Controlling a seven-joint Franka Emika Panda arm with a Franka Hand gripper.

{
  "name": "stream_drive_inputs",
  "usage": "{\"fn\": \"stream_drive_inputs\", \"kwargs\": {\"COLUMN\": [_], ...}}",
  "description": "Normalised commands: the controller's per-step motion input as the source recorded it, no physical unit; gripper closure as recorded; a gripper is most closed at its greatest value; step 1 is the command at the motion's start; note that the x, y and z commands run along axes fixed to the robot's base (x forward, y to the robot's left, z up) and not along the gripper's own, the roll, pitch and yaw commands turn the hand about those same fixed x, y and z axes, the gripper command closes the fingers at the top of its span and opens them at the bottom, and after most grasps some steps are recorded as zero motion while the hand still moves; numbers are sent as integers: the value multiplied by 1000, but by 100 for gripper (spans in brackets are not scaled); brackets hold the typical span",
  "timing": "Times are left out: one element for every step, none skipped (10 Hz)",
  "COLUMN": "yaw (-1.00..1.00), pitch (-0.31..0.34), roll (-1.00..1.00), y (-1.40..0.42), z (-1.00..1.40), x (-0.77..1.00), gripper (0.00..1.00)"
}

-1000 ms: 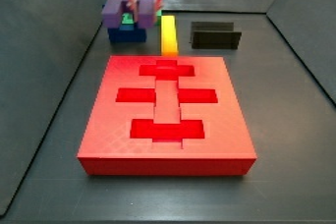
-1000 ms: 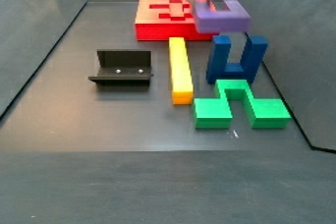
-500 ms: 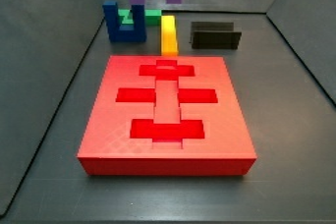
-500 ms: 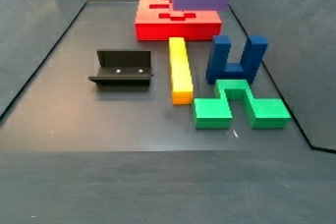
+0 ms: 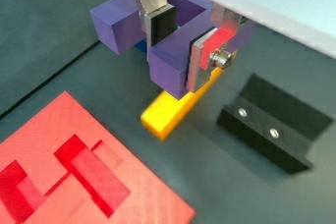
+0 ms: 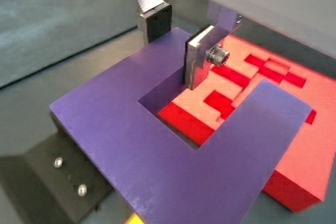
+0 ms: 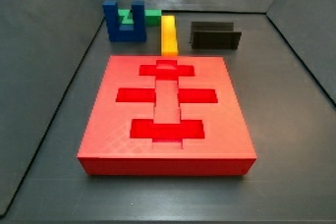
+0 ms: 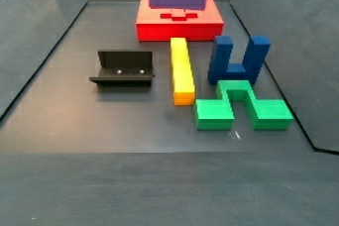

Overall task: Pick up the purple object. Move up. Place the purple object on the fixture. Regrasp the purple object. Move to above the board. Insert the purple object.
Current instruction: Place the purple object on the fixture.

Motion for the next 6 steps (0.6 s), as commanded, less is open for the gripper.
{"fn": "stream_drive_inputs", "kwargs": {"yaw": [-274,-231,-160,-20,0,0], "pitch": [0,0,0,131,214,209], "roll": [-700,-711,-737,-760,-806,-809], "y": [186,214,251,260,237,266], "z": [46,0,0,0,0,0], "x": [849,809,786,766,729,723], "gripper": [100,100,100,100,100,100]}}
